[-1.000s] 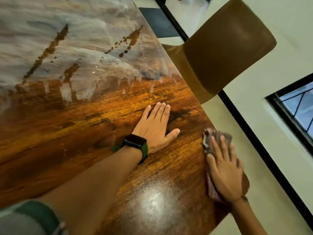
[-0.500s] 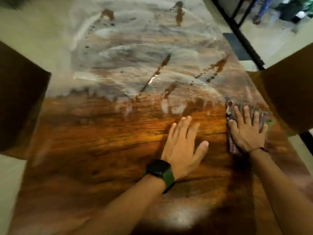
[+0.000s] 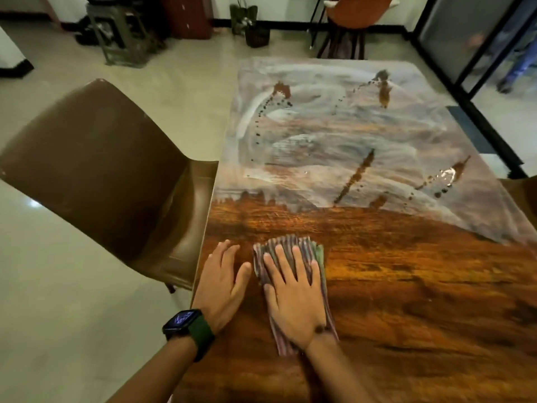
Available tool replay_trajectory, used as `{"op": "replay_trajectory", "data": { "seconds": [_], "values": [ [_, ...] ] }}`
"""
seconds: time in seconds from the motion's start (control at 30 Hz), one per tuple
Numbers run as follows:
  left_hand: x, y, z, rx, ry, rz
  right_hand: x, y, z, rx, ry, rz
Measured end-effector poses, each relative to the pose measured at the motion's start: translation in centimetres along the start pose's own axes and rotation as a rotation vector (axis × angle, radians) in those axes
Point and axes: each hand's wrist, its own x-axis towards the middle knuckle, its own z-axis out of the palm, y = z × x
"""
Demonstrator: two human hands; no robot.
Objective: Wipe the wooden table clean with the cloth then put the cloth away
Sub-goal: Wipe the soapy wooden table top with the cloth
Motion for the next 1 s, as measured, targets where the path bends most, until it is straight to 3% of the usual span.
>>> {"op": "replay_trajectory", "data": {
  "seconds": [0.13, 0.23, 0.33, 0.47, 0.6, 0.7, 0.8, 1.0],
  "values": [
    [2.9, -2.5, -0.6, -0.105, -0.077, 0.089, -4.6, -3.3, 2.5, -0.026, 0.026, 0.023],
    [4.7, -3.9, -1.1, -0.320, -0.154, 0.160, -4.3, -5.1, 2.5, -0.058, 0.033, 0.086],
    [5.8, -5.3, -1.8, -0.507, -0.241, 0.185, 1.1, -6.9, 1.8, -0.074, 0.018, 0.094],
    [8.3, -7.0, -3.4, -0.546, -0.260, 0.271, 13.1, -8.4, 0.6, -0.106, -0.046, 0.169],
    [11.8, -8.7, -6.0, -0.598, -0.303, 0.202, 23.5, -8.7, -0.7, -0.009, -0.068, 0.242],
    [13.7, -9.1, -7.4, -0.575, -0.330, 0.188, 26.5, -8.8, -1.2, 0.018, -0.078, 0.296],
    [15.0, -9.0, -8.9, -0.610, -0.312, 0.187, 23.4, -9.8, -0.4, -0.019, -0.086, 0.303],
    [18.3, -8.5, -10.2, -0.692, -0.336, 0.097, 8.7, -15.4, 2.2, -0.033, -0.021, 0.359]
  ]
}}
